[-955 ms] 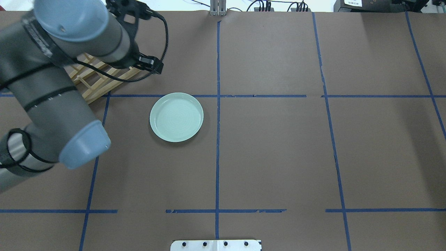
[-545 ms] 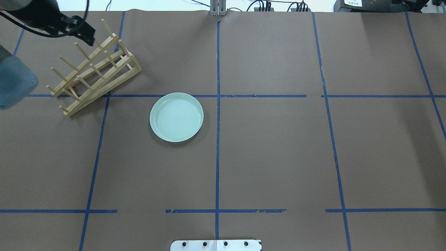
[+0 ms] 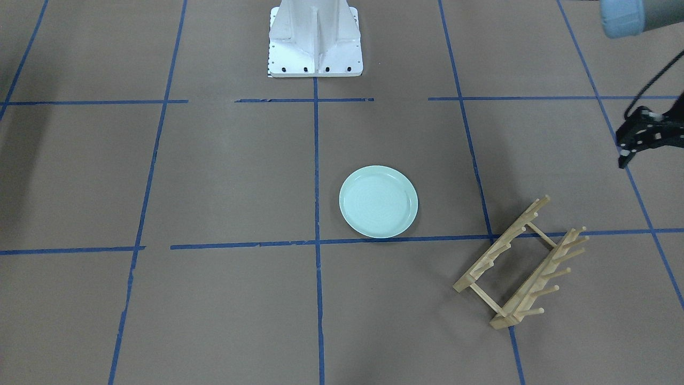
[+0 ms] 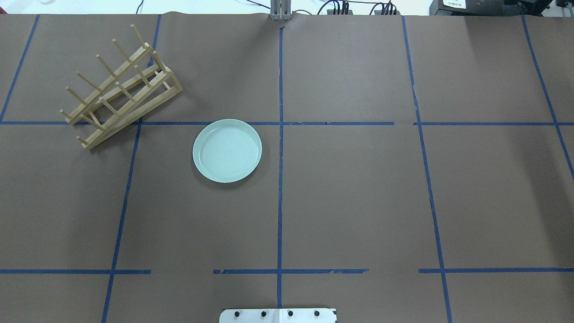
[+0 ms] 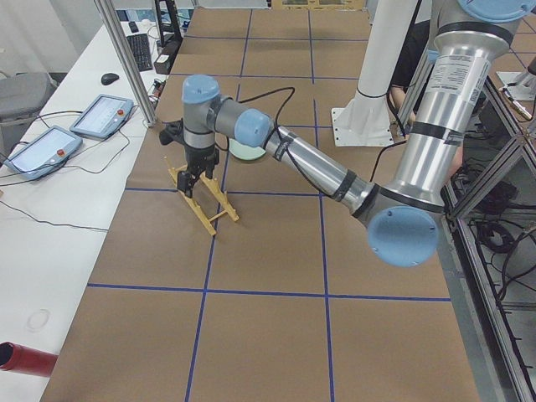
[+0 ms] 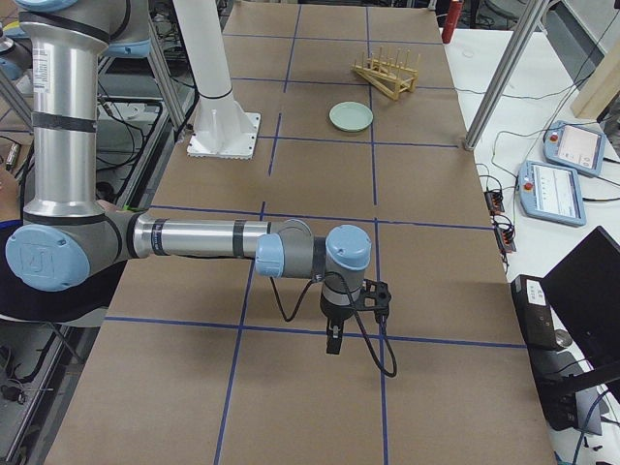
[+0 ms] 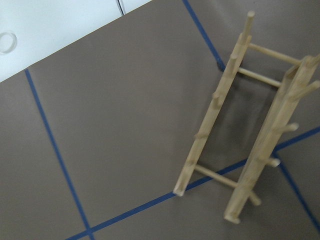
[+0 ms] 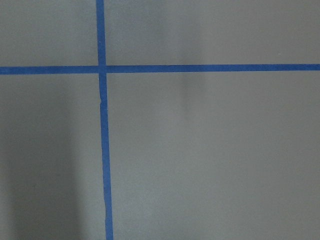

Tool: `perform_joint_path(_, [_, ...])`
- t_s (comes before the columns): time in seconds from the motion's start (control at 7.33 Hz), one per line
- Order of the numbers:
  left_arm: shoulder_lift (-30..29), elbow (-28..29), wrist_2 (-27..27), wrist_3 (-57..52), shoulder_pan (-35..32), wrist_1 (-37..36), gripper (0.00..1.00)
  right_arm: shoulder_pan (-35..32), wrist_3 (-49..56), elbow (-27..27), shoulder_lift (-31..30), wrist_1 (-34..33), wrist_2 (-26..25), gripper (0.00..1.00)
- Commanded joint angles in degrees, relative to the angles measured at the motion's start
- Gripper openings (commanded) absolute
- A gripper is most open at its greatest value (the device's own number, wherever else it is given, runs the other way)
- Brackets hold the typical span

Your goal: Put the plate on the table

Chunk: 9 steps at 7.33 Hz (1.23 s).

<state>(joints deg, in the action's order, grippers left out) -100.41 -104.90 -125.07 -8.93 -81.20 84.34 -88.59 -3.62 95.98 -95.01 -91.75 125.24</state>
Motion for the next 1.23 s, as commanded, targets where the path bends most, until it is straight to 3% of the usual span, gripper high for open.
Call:
perform_joint_path(0.0, [7.9, 10.2, -0.5, -4.5, -5.4, 9.7, 1.00, 0.1, 0.0, 0.0, 0.0, 0.0, 0.0, 1.00])
perform_joint_path(0.27, [8.2, 16.5, -0.6, -3.7, -5.8, 9.8, 1.00, 0.0, -0.1, 0.0, 0.0, 0.0, 0.0, 1.00])
perform_joint_path(0.55, [8.3, 16.1, -1.6, 5.4, -5.8, 9.8, 1.00, 0.0, -0.1, 0.0, 0.0, 0.0, 0.0, 1.00])
perform_joint_path(0.82, [8.4, 16.0, -10.9, 10.1, -5.8, 9.6, 1.00, 0.0, 0.0, -0.1, 0.0, 0.0, 0.0, 1.00])
perform_joint_path(1.09, [8.5, 15.8, -11.2, 10.1, -6.3, 9.0, 1.00, 0.0, 0.0, 0.0, 0.0, 0.0, 0.0, 1.00])
